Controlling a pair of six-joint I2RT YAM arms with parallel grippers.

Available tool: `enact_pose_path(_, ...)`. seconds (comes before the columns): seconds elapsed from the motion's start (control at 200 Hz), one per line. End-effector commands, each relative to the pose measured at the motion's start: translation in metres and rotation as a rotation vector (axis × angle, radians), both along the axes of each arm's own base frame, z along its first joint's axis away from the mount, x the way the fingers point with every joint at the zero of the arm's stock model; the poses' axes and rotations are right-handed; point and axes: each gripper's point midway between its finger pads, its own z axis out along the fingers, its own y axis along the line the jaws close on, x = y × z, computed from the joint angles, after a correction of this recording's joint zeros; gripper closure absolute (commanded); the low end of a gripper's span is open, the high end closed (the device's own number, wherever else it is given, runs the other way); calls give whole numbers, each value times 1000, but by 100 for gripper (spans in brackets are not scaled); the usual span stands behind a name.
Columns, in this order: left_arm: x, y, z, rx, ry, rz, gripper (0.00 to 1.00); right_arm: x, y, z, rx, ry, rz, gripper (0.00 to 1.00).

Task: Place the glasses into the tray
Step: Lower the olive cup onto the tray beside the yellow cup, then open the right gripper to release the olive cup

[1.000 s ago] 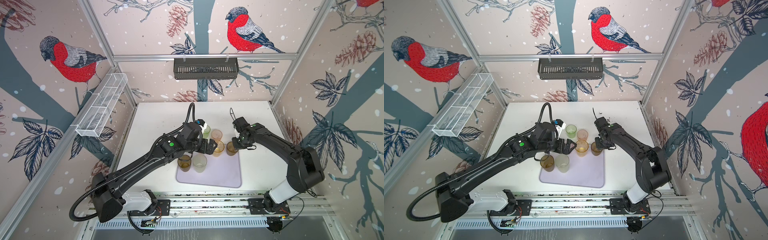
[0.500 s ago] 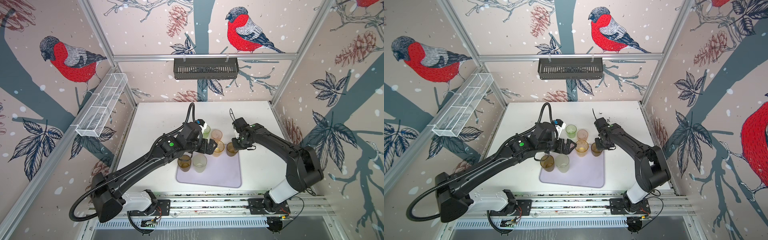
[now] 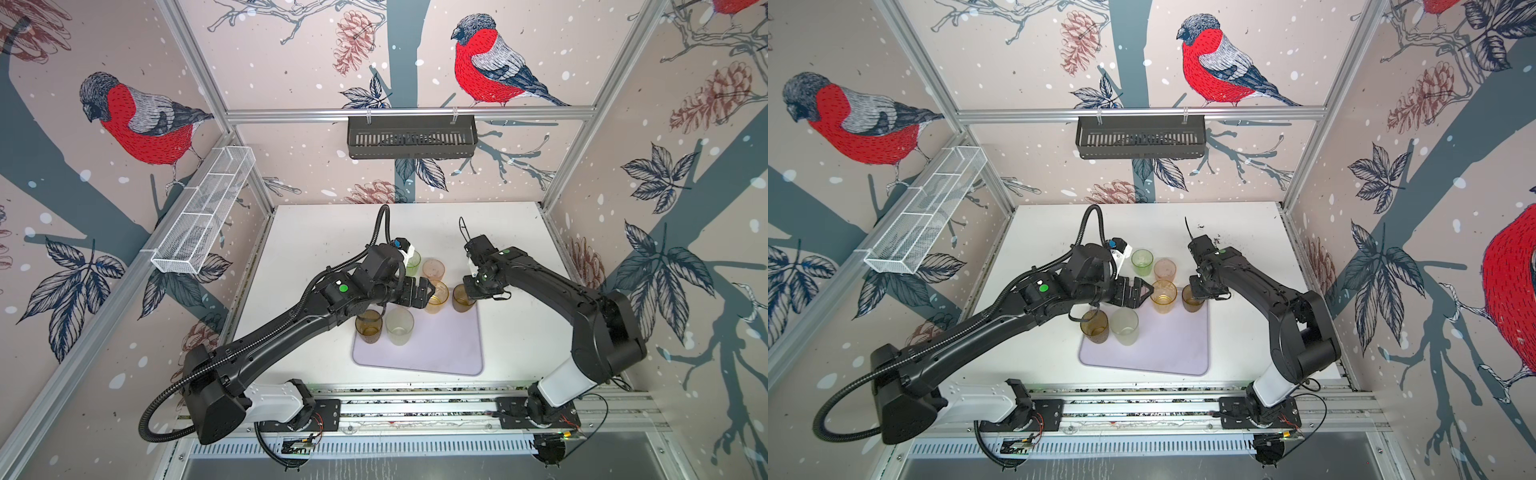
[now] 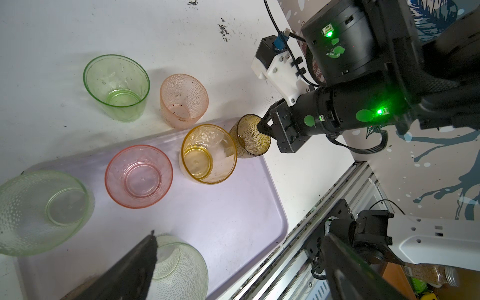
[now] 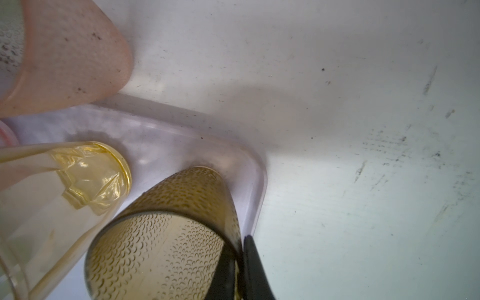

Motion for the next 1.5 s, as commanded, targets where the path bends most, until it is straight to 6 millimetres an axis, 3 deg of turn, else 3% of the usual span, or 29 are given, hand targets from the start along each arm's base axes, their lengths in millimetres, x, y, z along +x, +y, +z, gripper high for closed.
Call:
enact_pose_path(0.0, 3, -4, 6, -14, -24, -9, 2, 1, -3, -1, -16, -7, -8, 93)
enact_pose_path(0.815, 2, -3, 5, -15, -26, -7, 2, 3, -3, 6, -11, -25, -15, 80)
enact_pose_path(1.496, 8, -3, 7, 16, -14, 16, 2, 14, -1, 37, 5, -101, -19, 70)
